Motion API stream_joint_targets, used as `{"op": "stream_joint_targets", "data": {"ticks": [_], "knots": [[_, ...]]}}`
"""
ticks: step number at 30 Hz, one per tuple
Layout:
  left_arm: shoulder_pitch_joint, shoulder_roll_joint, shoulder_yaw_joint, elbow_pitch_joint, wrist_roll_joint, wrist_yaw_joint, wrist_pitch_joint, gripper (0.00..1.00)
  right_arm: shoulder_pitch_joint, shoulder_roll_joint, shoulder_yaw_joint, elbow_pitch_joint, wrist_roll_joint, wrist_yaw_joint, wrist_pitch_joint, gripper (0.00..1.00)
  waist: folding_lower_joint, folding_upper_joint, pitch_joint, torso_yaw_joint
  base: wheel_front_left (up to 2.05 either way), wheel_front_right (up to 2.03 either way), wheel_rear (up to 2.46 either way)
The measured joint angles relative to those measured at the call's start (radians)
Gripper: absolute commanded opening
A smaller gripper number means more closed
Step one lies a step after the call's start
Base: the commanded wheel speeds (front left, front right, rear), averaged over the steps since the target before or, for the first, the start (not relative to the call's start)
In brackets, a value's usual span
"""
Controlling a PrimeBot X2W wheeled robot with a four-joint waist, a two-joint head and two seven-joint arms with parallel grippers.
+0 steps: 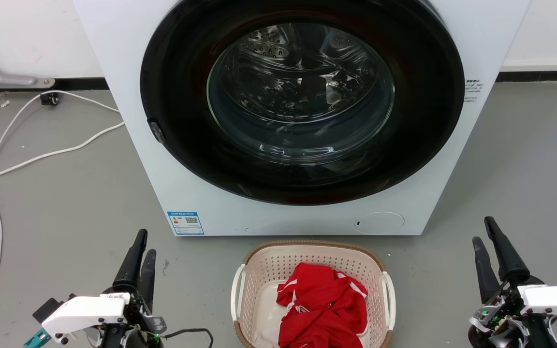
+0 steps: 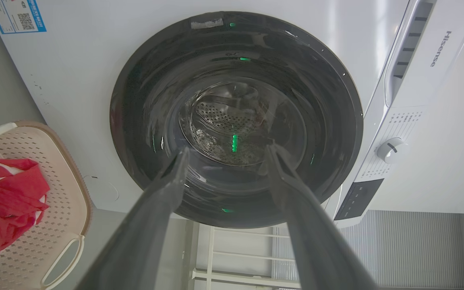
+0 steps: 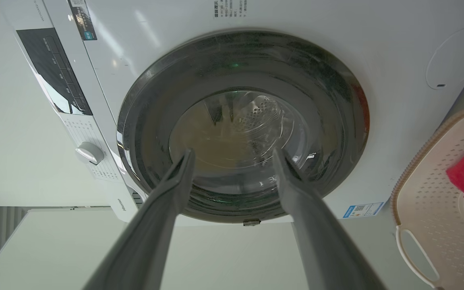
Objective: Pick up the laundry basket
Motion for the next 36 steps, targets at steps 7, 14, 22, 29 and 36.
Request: {"op": "stream_joint_targets", "data": {"ticks": [7,14,22,29,36], "knots": [[-0.001,0.000,-0.038,-0.021,-0.002,0.000,-0.038,1.00,0.007,0.000,0.019,-0.024,-0.024,0.000,-0.039,1.00,0.0000,0.0000,0.002,0.003,0.00,0.00,0.00],[-0.004,0.000,-0.073,-0.036,0.077,0.000,-0.073,1.00,0.021,-0.007,0.040,-0.047,-0.094,0.000,-0.072,1.00,0.0000,0.0000,0.002,0.005,0.00,0.00,0.00],[-0.006,0.000,-0.095,-0.047,0.238,0.000,-0.105,1.00,0.028,-0.014,0.050,-0.057,-0.241,0.000,-0.105,1.00,0.0000,0.0000,0.001,0.007,0.00,0.00,0.00],[-0.006,0.000,-0.103,-0.064,0.372,0.000,-0.132,1.00,0.031,-0.009,0.055,-0.068,-0.386,0.000,-0.131,1.00,0.0000,0.0000,0.000,0.008,0.00,0.00,0.00],[-0.006,-0.001,-0.121,-0.073,0.514,0.000,-0.155,1.00,0.036,-0.005,0.057,-0.085,-0.566,0.000,-0.148,1.00,0.0000,-0.0001,-0.002,0.009,0.00,0.00,0.00]]}}
